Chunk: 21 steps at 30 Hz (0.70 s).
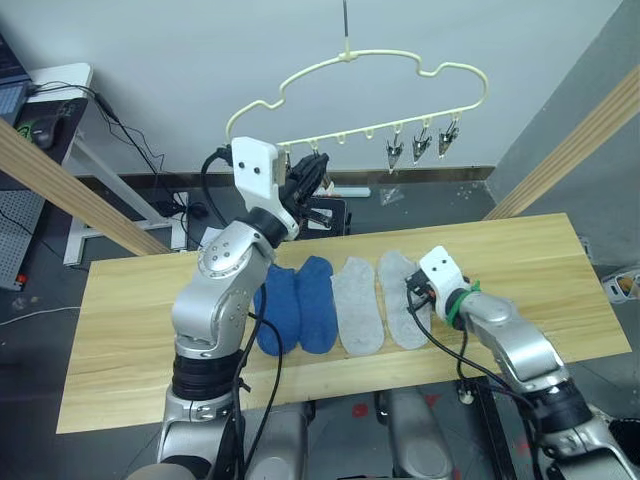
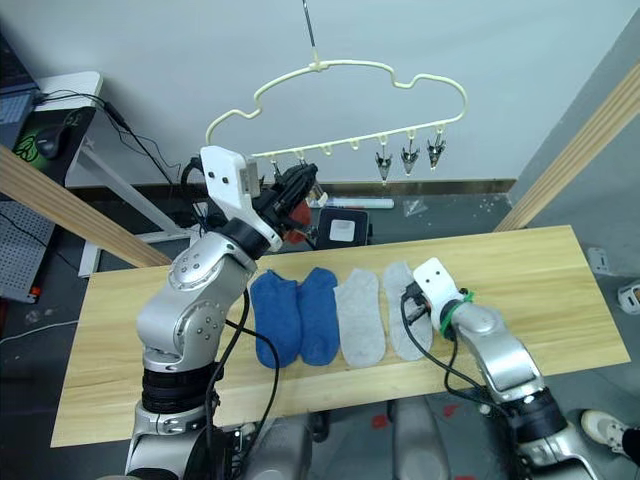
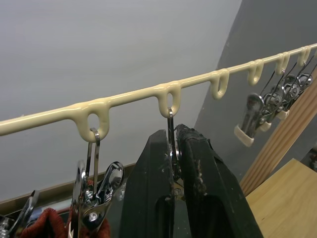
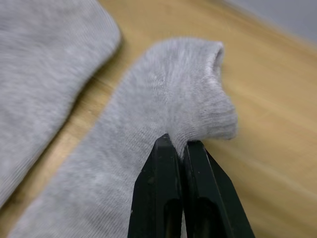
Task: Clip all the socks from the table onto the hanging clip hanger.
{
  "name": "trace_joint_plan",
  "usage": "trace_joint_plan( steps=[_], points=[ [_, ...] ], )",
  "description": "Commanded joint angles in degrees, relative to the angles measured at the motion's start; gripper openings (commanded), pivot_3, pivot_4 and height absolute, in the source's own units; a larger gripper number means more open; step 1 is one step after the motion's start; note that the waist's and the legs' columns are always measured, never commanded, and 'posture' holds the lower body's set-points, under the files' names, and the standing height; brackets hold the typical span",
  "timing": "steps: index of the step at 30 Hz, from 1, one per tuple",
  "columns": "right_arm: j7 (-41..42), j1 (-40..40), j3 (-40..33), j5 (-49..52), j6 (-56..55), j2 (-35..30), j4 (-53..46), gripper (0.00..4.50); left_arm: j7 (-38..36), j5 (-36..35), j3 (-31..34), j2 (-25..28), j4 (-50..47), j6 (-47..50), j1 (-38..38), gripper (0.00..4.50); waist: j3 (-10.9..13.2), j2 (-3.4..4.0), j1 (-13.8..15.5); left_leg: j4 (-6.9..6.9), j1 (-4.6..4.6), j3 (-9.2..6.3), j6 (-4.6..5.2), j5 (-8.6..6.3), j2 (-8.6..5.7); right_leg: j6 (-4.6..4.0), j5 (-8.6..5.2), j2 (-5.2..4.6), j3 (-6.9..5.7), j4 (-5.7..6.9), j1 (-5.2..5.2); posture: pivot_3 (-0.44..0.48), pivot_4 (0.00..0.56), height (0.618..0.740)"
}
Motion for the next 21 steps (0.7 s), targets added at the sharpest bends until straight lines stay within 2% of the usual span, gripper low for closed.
trace_joint_plan(
  steps=[1,6,14,21],
  points=[
    [3.1,1.3,1.0,-3.0,-7.6,-3.7,-8.4,0.01,-1.2,-3.0,0.8,0.7,-1.1,2.6,-0.2,0.00,0.0,0.00,-0.1,0.00,0.00,0.00,0.00,0.00,0.00,0.01,-0.01,0.00,0.00,0.01,0.00,-0.178,0.413,0.740],
    [5.2,-0.4,2.1,-5.0,-13.3,-4.5,-11.5,0.01,-2.7,-7.5,3.1,1.8,-0.2,5.2,-2.1,0.00,0.0,0.00,-0.1,-0.01,0.01,-0.02,-0.03,0.02,0.08,0.02,-0.01,0.07,-0.04,0.02,-0.01,-0.190,0.402,0.740],
    [5.0,-8.0,3.9,-9.2,-18.5,-0.5,-6.4,0.01,-3.5,-12.7,5.2,2.9,0.5,8.2,-3.6,0.00,0.0,0.00,0.0,0.00,0.00,-0.06,-0.04,0.02,0.04,-0.07,0.04,0.04,-0.04,0.00,-0.01,-0.194,0.393,0.740],
    [5.7,-10.1,4.3,-11.3,-22.0,1.2,-4.3,0.01,-3.7,-15.1,5.2,3.7,0.1,8.3,-3.0,0.00,0.0,0.00,0.1,-0.03,-0.01,-0.07,-0.07,-0.01,0.01,-0.27,0.16,0.02,-0.04,-0.02,-0.03,-0.187,0.389,0.740]
  ],
)
